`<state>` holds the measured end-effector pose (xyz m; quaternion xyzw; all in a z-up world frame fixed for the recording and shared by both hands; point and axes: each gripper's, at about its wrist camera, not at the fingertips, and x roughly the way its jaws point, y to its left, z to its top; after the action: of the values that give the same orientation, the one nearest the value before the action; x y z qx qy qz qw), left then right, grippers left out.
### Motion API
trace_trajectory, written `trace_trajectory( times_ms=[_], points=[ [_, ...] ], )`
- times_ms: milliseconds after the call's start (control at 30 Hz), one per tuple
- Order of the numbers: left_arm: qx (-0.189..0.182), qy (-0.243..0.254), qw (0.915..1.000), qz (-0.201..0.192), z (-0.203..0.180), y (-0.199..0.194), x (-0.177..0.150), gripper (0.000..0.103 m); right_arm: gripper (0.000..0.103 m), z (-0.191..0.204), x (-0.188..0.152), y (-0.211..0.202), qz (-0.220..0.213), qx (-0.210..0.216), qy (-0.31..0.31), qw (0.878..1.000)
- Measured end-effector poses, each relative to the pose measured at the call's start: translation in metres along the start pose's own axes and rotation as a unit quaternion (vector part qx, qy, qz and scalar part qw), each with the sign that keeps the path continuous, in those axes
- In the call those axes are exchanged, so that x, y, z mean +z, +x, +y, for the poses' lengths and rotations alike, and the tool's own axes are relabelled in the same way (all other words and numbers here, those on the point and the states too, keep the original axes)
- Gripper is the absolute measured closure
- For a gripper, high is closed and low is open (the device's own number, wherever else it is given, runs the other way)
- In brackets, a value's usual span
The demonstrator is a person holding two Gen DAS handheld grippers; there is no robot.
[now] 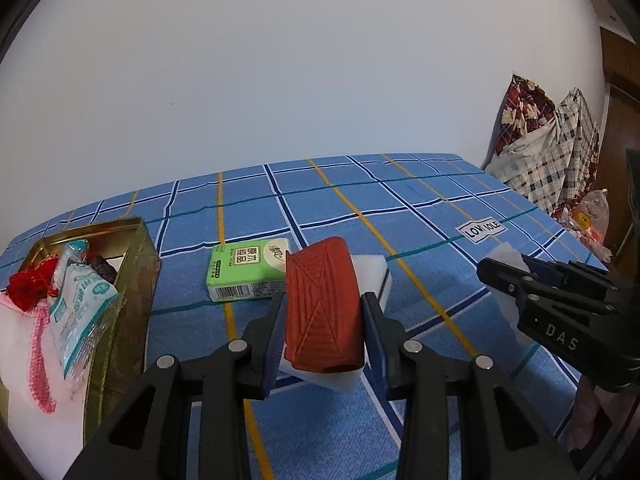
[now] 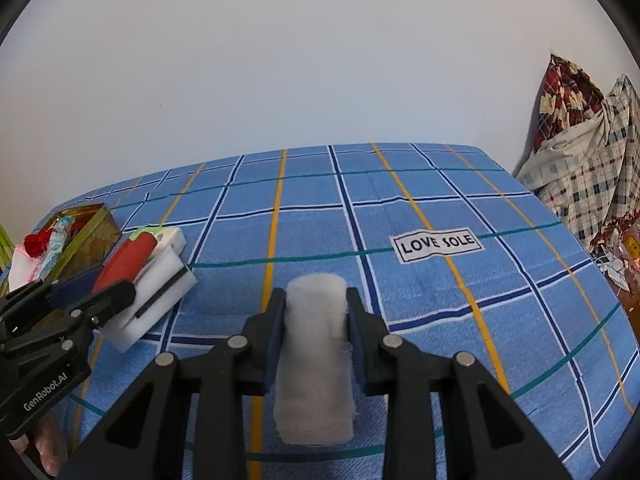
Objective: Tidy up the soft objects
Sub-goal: 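Lift the red-and-white sponge and white rolled cloth and carry both over the tin tray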
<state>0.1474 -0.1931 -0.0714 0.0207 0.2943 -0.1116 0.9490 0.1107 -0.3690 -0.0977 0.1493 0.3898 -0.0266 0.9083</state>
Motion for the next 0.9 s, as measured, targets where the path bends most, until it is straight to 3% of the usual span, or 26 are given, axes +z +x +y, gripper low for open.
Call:
trace_trajectory(
  times_ms=[333, 733, 833, 900],
  points=[
    [0.015, 0.000, 0.9983, -0.056, -0.001, -0.022, -0.004, 0.064, 0.074, -0.002, 0.000, -0.001, -0.007, 0.004, 0.001, 1.000],
    [0.040, -0.017, 0.9959, -0.080, 0.010, -0.035, -0.010, 0.064, 0.073, -0.004, 0.000, -0.006, -0.018, 0.009, 0.010, 1.000],
    [0.041, -0.024, 0.9957, -0.080, 0.012, -0.036, -0.011, 0.064, 0.048, -0.010, 0.000, 0.000, -0.003, 0.008, 0.024, 1.000],
    [0.040, -0.024, 0.9958, -0.079, 0.011, -0.036, -0.011, 0.064, 0.048, -0.012, 0.001, 0.009, 0.021, 0.005, 0.029, 0.999]
  ],
)
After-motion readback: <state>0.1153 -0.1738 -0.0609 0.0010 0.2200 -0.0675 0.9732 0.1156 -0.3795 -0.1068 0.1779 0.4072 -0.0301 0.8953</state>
